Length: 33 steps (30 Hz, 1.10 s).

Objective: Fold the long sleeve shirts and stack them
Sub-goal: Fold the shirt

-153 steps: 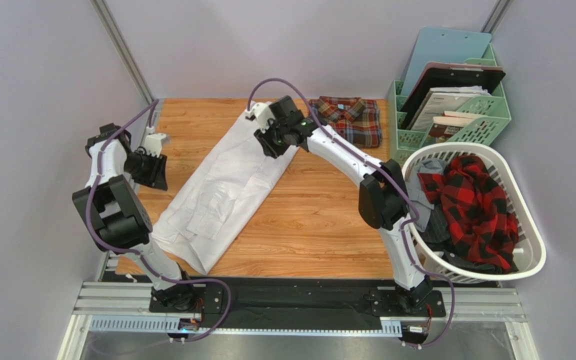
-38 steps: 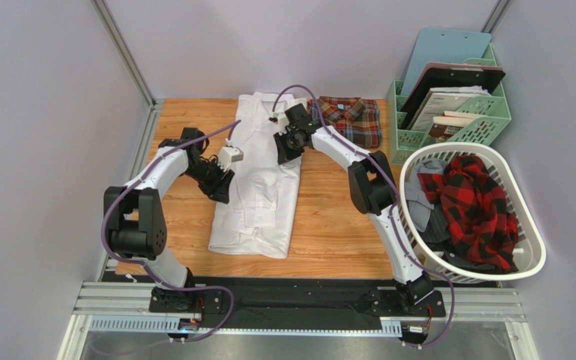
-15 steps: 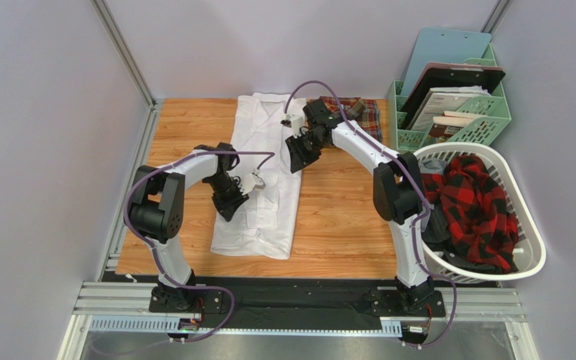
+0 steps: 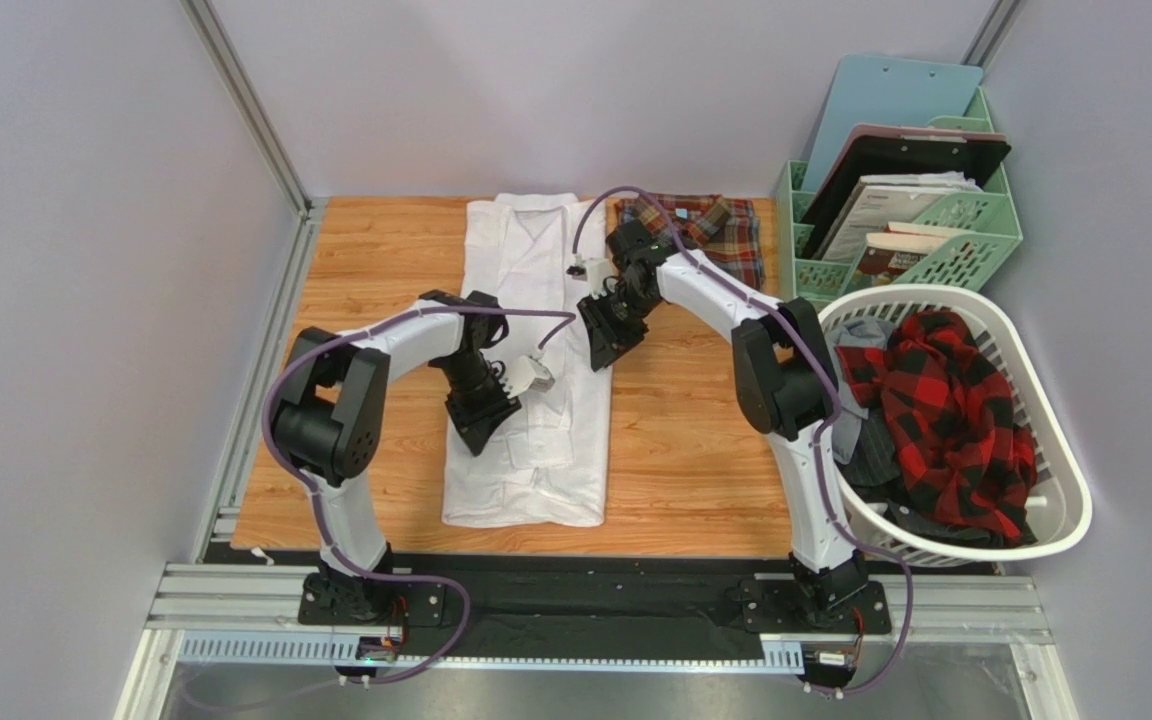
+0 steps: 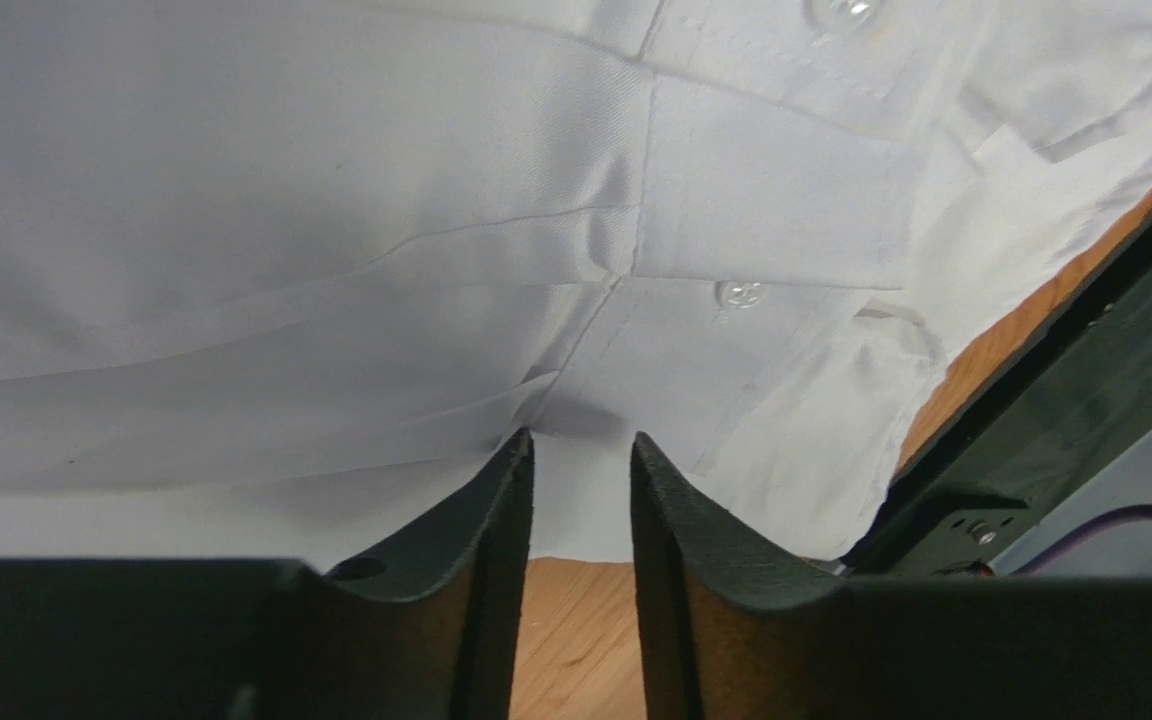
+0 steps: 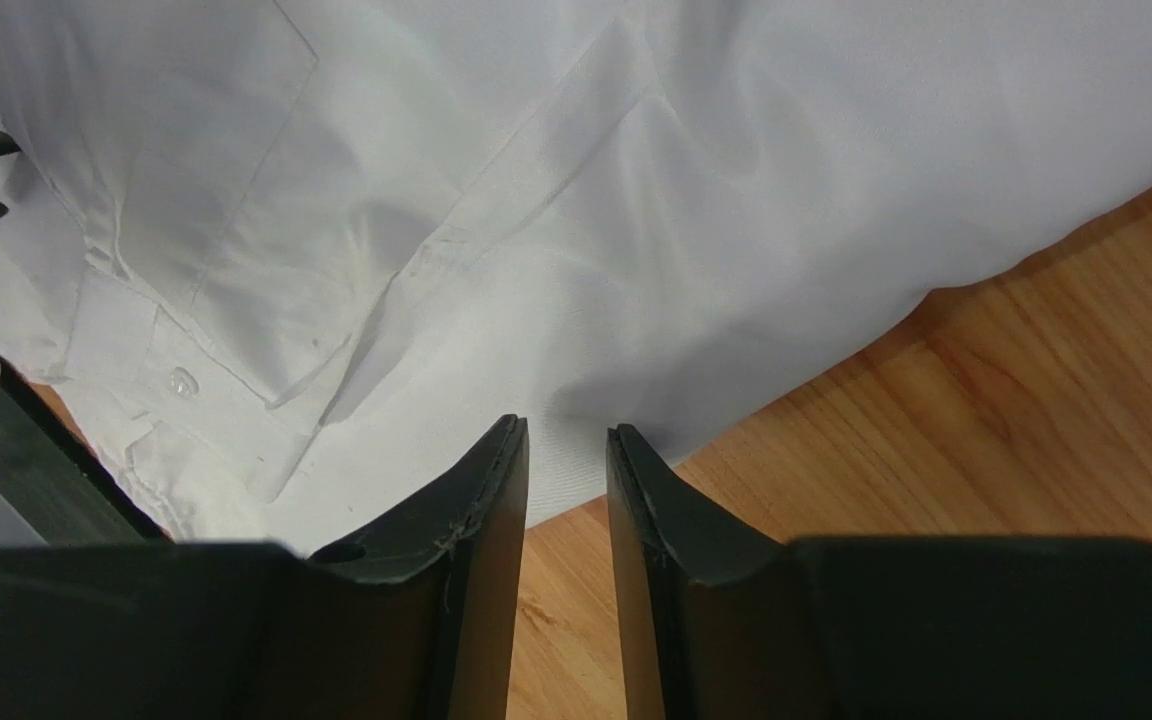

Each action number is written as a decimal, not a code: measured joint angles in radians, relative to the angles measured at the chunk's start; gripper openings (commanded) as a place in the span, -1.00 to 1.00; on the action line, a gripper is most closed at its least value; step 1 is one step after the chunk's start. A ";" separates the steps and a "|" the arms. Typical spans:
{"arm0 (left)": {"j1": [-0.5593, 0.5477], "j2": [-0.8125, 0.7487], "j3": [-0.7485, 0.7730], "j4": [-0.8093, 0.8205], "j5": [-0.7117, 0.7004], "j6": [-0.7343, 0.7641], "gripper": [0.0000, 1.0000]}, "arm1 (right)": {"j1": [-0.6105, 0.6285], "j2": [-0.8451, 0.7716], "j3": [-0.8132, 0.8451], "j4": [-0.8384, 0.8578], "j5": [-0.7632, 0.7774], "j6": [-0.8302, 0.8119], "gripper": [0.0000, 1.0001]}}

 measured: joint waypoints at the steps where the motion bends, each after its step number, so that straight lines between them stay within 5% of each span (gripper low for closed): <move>1: 0.006 -0.012 0.000 0.002 0.017 -0.003 -0.08 | -0.004 -0.002 0.003 -0.003 -0.011 -0.004 -0.23; 8: 0.123 -0.382 0.020 0.029 0.200 0.046 0.48 | -0.052 -0.235 -0.128 0.053 -0.047 -0.148 0.32; 9: 0.147 -0.449 0.025 0.035 0.220 0.067 0.98 | -0.057 -0.339 -0.207 0.088 -0.053 -0.200 0.96; 10: 0.163 -0.506 0.026 0.039 0.238 0.092 0.99 | -0.058 -0.402 -0.251 0.099 -0.056 -0.224 1.00; 15: 0.155 -0.662 -0.035 0.094 0.354 0.134 0.98 | -0.018 -0.727 -0.513 0.266 -0.145 -0.381 1.00; 20: 0.143 -0.533 -0.049 -0.009 0.433 0.323 0.99 | 0.045 -0.667 -0.507 0.243 -0.227 -0.581 1.00; 23: 0.174 -0.596 -0.245 -0.014 0.407 0.506 0.98 | 0.102 -0.721 -0.717 0.320 -0.213 -0.720 1.00; 27: 0.181 -0.797 -0.457 -0.071 0.358 0.742 0.85 | 0.212 -0.876 -1.073 0.367 -0.194 -0.905 0.87; 33: 0.163 -0.784 -0.502 -0.031 0.318 0.882 0.73 | 0.315 -0.921 -1.287 0.609 -0.149 -1.030 0.53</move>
